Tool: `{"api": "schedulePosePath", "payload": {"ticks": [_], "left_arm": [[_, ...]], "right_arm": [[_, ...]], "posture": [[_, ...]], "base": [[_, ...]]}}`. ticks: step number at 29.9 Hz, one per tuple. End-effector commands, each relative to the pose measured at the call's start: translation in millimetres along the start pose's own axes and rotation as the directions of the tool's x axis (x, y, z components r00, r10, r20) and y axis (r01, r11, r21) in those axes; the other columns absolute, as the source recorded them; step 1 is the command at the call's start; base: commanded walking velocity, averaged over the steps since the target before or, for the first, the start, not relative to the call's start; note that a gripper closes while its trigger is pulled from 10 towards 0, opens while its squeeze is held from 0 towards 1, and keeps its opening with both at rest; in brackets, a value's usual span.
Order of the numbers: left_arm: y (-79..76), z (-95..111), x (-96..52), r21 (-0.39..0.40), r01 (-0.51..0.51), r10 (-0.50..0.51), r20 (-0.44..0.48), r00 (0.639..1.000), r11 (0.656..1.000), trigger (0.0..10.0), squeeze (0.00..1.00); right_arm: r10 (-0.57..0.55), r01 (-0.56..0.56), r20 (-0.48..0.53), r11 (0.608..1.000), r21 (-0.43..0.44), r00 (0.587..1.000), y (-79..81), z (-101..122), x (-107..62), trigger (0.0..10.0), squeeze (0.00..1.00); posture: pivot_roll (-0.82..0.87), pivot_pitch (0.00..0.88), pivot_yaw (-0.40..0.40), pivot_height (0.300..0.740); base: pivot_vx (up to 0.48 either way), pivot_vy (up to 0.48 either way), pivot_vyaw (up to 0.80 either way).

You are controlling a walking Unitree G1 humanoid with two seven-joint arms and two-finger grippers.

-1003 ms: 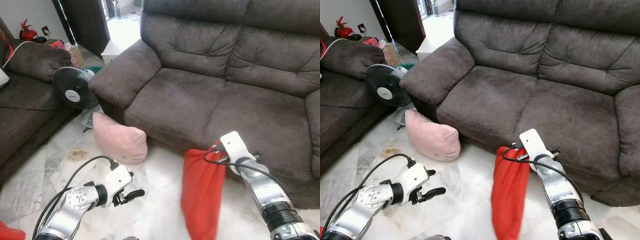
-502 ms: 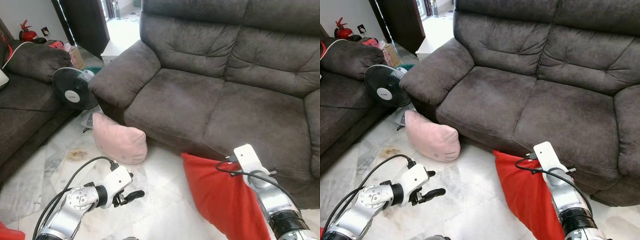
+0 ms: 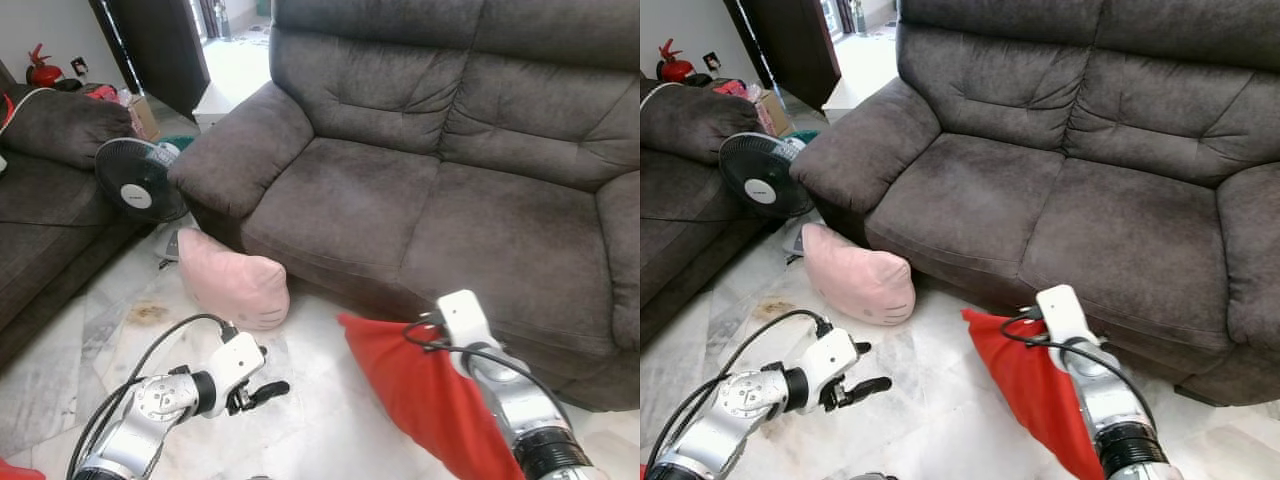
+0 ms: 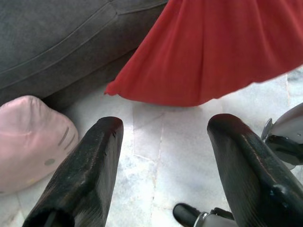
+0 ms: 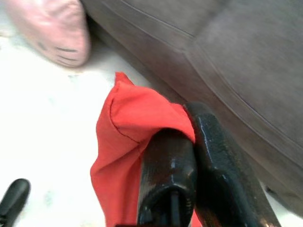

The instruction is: Move the pillow to the sofa from floor

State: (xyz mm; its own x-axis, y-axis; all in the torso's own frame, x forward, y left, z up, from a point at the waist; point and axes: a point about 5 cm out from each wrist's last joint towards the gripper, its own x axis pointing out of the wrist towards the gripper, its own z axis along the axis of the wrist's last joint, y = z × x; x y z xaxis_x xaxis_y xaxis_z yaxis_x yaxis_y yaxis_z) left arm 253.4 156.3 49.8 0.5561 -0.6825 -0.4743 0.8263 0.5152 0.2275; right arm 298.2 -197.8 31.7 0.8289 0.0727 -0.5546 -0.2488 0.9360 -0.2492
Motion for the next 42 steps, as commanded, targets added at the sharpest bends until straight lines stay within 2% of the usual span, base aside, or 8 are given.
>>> {"api": "schedulePosePath", "payload": {"ticks": [1,6,8,10,19,21,28,42], "left_arm": [[-0.2,-3.9,-1.6,0.011,-0.004,0.004,-0.02,1.0,1.0,10.0,0.0],[-0.2,-4.1,-1.5,0.009,-0.005,0.005,-0.019,1.0,1.0,10.0,0.0],[0.0,-4.0,-1.1,0.009,-0.006,0.006,-0.018,1.0,1.0,10.0,0.0],[1.5,-2.4,0.8,0.016,-0.022,0.022,-0.007,1.0,1.0,10.0,0.0],[6.7,3.1,3.6,0.023,-0.079,0.078,0.029,0.997,0.997,10.0,0.0],[9.3,4.9,3.9,0.03,-0.101,0.1,0.043,0.994,0.994,10.0,0.0],[11.5,8.3,6.5,0.032,-0.119,0.117,0.064,0.991,0.992,10.0,0.0],[42.5,4.6,0.6,0.115,-0.383,0.382,0.032,0.924,0.917,10.0,0.0]], "right_arm": [[0.0,0.0,0.109,1.0,0.007,0.994,-2.9,24.1,-1.6,10.0,0.0],[0.128,-0.129,0.182,0.992,-0.005,0.975,7.6,36.0,-7.0,10.0,0.0],[0.277,-0.278,0.304,0.96,-0.041,0.912,20.7,51.4,-19.2,10.0,0.0],[0.411,-0.415,0.438,0.905,-0.092,0.8,30.1,66.2,-37.9,10.0,0.0],[0.463,-0.5,0.576,0.86,-0.105,0.674,24.2,84.4,-56.9,10.0,0.0],[0.518,-0.57,0.631,0.809,-0.143,0.578,31.6,98.4,-71.6,10.0,0.0],[0.628,-0.643,0.641,0.72,-0.262,0.441,47.0,112.0,-90.9,10.0,0.0],[0.684,-0.669,0.6,0.676,-0.308,0.415,42.9,107.9,-100.7,10.0,0.0]], "posture": [[0.12,0.065,0.019,0.74],[0.11,0.068,0.018,0.74],[0.11,0.068,0.018,0.74],[0.1,0.068,0.016,0.74],[0.1,0.068,0.015,0.74],[0.1,0.068,0.015,0.74],[0.1,0.063,0.015,0.74],[0.09,0.048,0.013,0.74]], "base": [[0.0,0.0,0.0],[0.0,0.0,0.0],[0.0,0.0,0.0],[0.0,0.0,0.0],[0.0,0.0,0.0],[0.0,0.0,0.0],[0.0,0.0,0.0],[0.0,0.0,0.0]]}}
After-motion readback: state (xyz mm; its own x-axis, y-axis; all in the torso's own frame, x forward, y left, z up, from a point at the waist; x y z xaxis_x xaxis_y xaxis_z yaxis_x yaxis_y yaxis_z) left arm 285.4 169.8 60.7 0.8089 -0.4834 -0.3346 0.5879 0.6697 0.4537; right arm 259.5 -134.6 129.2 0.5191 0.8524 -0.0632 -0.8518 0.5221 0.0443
